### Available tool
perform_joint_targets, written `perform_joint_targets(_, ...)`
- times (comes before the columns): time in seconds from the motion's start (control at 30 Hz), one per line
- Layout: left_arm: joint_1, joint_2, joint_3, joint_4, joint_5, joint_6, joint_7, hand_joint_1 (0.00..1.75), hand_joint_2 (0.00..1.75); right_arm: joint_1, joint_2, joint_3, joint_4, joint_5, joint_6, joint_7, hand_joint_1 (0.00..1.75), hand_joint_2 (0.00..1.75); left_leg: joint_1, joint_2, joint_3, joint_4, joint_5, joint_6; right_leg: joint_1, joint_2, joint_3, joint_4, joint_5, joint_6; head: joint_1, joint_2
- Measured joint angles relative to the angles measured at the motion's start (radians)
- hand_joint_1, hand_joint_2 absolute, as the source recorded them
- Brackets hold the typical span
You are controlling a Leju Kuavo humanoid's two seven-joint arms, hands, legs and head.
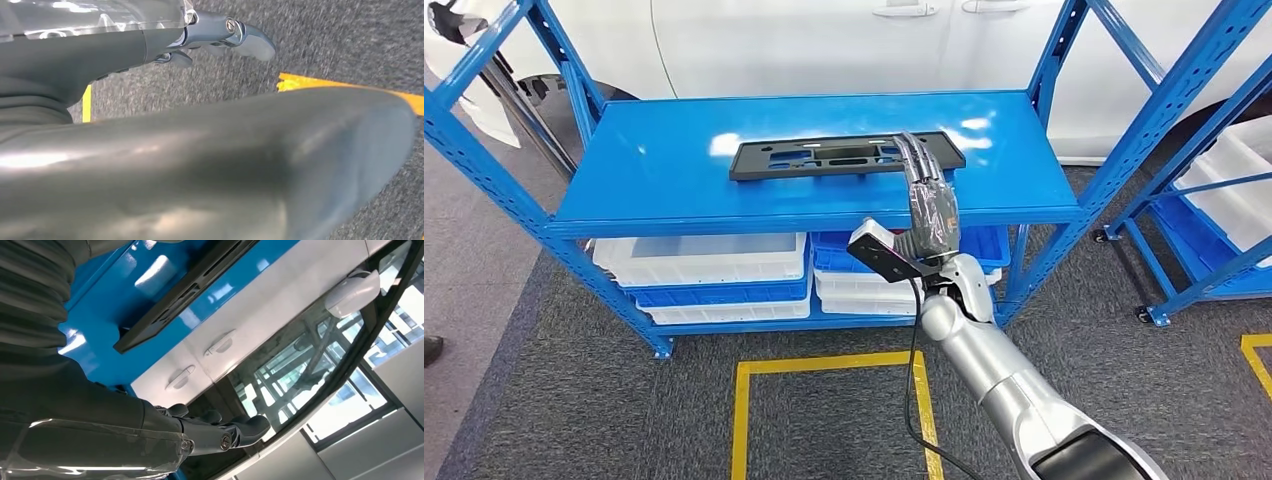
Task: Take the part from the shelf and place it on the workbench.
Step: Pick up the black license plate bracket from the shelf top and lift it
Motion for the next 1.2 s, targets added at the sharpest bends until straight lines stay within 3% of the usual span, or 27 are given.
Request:
perform_joint_targets(0.07,-0.001,0.0,0.0,0.0,0.0,0.0,0.0,0.0,0.0,0.005,0.006,0.001,-0.015,0.0,0.017,-0.005,0.0,1.75,0.002,0.0,-0.029,0.069,-0.034,-0.01,-0.006,0.0,0.015,-0.009,-0.004,-0.009,-0.001,0.0)
perform_joint_targets(0.13,0.0,0.0,0.0,0.0,0.0,-0.001,0.001,0.0,0.0,0.016,0.013,0.007,-0.03,-0.001,0.042,-0.008,0.0,1.75,0.006,0.0,-0.103,0.206,-0.084,-0.017,-0.006,0.0,0.029,-0.01,-0.014,-0.014,-0.001,0.0)
perform_joint_targets(0.2,0.002,0.0,0.0,0.0,0.001,-0.001,0.002,0.0,0.0,0.032,0.019,0.015,-0.043,-0.003,0.063,-0.009,0.0,1.75,0.01,0.0,-0.162,0.284,-0.085,-0.023,-0.005,0.001,0.044,-0.009,-0.028,-0.014,-0.001,0.0)
perform_joint_targets(0.23,0.002,0.001,0.0,0.0,0.001,-0.001,0.002,0.0,0.0,0.038,0.021,0.018,-0.05,-0.003,0.069,-0.01,0.0,1.75,0.011,0.0,-0.165,0.267,-0.055,-0.024,-0.006,0.001,0.053,-0.008,-0.036,-0.012,-0.001,0.0)
perform_joint_targets(0.27,0.002,0.001,0.0,0.0,0.002,-0.001,0.002,0.0,0.0,0.041,0.023,0.022,-0.056,-0.003,0.074,-0.01,0.0,1.75,0.012,0.001,-0.15,0.212,-0.009,-0.025,-0.006,0.002,0.065,-0.007,-0.046,-0.009,-0.001,0.0)
perform_joint_targets(0.33,0.003,0.002,0.001,0.0,0.004,-0.002,0.001,0.0,0.0,0.043,0.029,0.031,-0.067,-0.007,0.084,-0.012,0.0,1.75,0.012,0.0,-0.098,0.08,0.066,-0.021,-0.006,0.004,0.084,-0.005,-0.065,0.0,-0.002,0.0)
perform_joint_targets(0.4,0.003,0.001,0.001,0.0,0.008,-0.003,-0.001,0.0,0.0,0.045,0.031,0.039,-0.078,-0.016,0.093,-0.015,0.0,1.75,0.01,0.0,-0.068,0.015,0.074,-0.008,-0.003,0.006,0.093,-0.005,-0.076,0.011,-0.002,0.0)
perform_joint_targets(0.5,0.004,0.001,0.002,0.0,0.012,-0.004,-0.005,0.0,0.0,0.047,0.031,0.046,-0.089,-0.035,0.095,-0.021,0.0,1.75,0.009,-0.002,-0.053,0.0,0.055,0.014,-0.003,0.005,0.095,0.008,-0.08,0.027,0.002,0.0)
perform_joint_targets(0.57,0.004,0.0,0.002,0.0,0.013,-0.004,-0.007,0.0,0.0,0.044,0.031,0.048,-0.094,-0.044,0.093,-0.025,0.0,1.75,0.01,-0.003,-0.038,-0.005,0.048,0.026,-0.005,0.004,0.06,0.074,-0.098,0.036,0.006,0.0)
perform_joint_targets(0.67,0.003,0.0,0.002,0.0,0.013,-0.004,-0.008,0.0,0.0,0.045,0.03,0.05,-0.095,-0.055,0.09,-0.028,0.0,1.75,0.008,-0.004,-0.021,-0.007,0.031,0.035,-0.006,0.003,-0.068,0.25,-0.151,0.041,0.01,0.0)
perform_joint_targets(0.7,0.004,0.0,0.002,0.0,0.013,-0.004,-0.008,0.0,0.0,0.048,0.03,0.051,-0.094,-0.058,0.089,-0.028,0.0,1.75,0.007,-0.004,-0.013,-0.007,0.023,0.035,-0.006,0.003,-0.101,0.279,-0.153,0.041,0.01,0.0)
perform_joint_targets(0.73,0.006,0.0,0.003,0.0,0.013,-0.004,-0.009,0.0,0.0,0.05,0.029,0.052,-0.092,-0.06,0.089,-0.029,0.0,1.75,0.006,-0.005,-0.002,-0.007,0.015,0.035,-0.006,0.003,-0.118,0.274,-0.138,0.039,0.01,0.0)
perform_joint_targets(0.77,0.007,0.0,0.003,0.0,0.013,-0.004,-0.009,0.0,0.0,0.051,0.029,0.053,-0.091,-0.061,0.089,-0.029,0.0,1.75,0.005,-0.006,0.011,-0.007,0.006,0.035,-0.004,0.003,-0.116,0.234,-0.103,0.034,0.01,0.0)
perform_joint_targets(0.83,0.008,-0.002,0.003,0.001,0.014,-0.004,-0.009,0.0,0.0,0.049,0.028,0.055,-0.09,-0.063,0.089,-0.03,0.0,1.75,0.002,-0.007,0.036,-0.006,-0.013,0.031,0.003,0.002,-0.084,0.103,-0.005,0.019,0.01,0.0)
perform_joint_targets(0.9,0.006,-0.005,0.003,0.003,0.014,-0.004,-0.009,0.0,0.0,0.048,0.028,0.057,-0.088,-0.065,0.088,-0.032,0.0,1.75,-0.001,-0.007,0.049,-0.009,-0.028,0.021,0.011,0.0,-0.063,0.019,0.044,0.006,0.01,0.0)
perform_joint_targets(0.97,0.005,-0.006,0.003,0.004,0.014,-0.003,-0.01,0.0,0.0,0.048,0.027,0.06,-0.087,-0.07,0.087,-0.037,0.0,1.75,-0.002,-0.008,0.054,-0.006,-0.03,0.009,0.011,0.001,-0.054,0.004,0.042,-0.002,0.009,0.0)
perform_joint_targets(1.03,0.004,-0.006,0.004,0.004,0.014,-0.003,-0.01,0.0,0.0,0.046,0.026,0.061,-0.086,-0.077,0.086,-0.045,0.0,1.75,-0.002,-0.007,0.047,0.032,-0.029,-0.001,0.005,0.002,-0.034,-0.006,0.039,-0.012,0.009,0.0)
perform_joint_targets(1.1,0.002,-0.006,0.004,0.004,0.014,-0.003,-0.01,0.0,0.0,0.043,0.026,0.066,-0.084,-0.082,0.088,-0.053,0.0,1.75,0.002,-0.007,-0.007,0.129,-0.051,-0.01,0.002,0.001,-0.013,-0.013,0.029,-0.02,0.008,0.0)
perform_joint_targets(1.17,0.002,-0.007,0.004,0.004,0.014,-0.003,-0.01,0.0,0.0,0.042,0.026,0.074,-0.081,-0.088,0.095,-0.059,0.0,1.75,0.006,-0.007,-0.086,0.241,-0.102,-0.02,0.002,0.002,0.0,-0.013,0.015,-0.024,0.007,0.0)
perform_joint_targets(1.2,0.003,-0.007,0.004,0.004,0.015,-0.003,-0.01,0.0,0.0,0.042,0.026,0.079,-0.078,-0.09,0.1,-0.063,0.0,1.75,0.008,-0.007,-0.116,0.269,-0.118,-0.024,0.002,0.003,0.008,-0.013,0.008,-0.024,0.007,0.0)
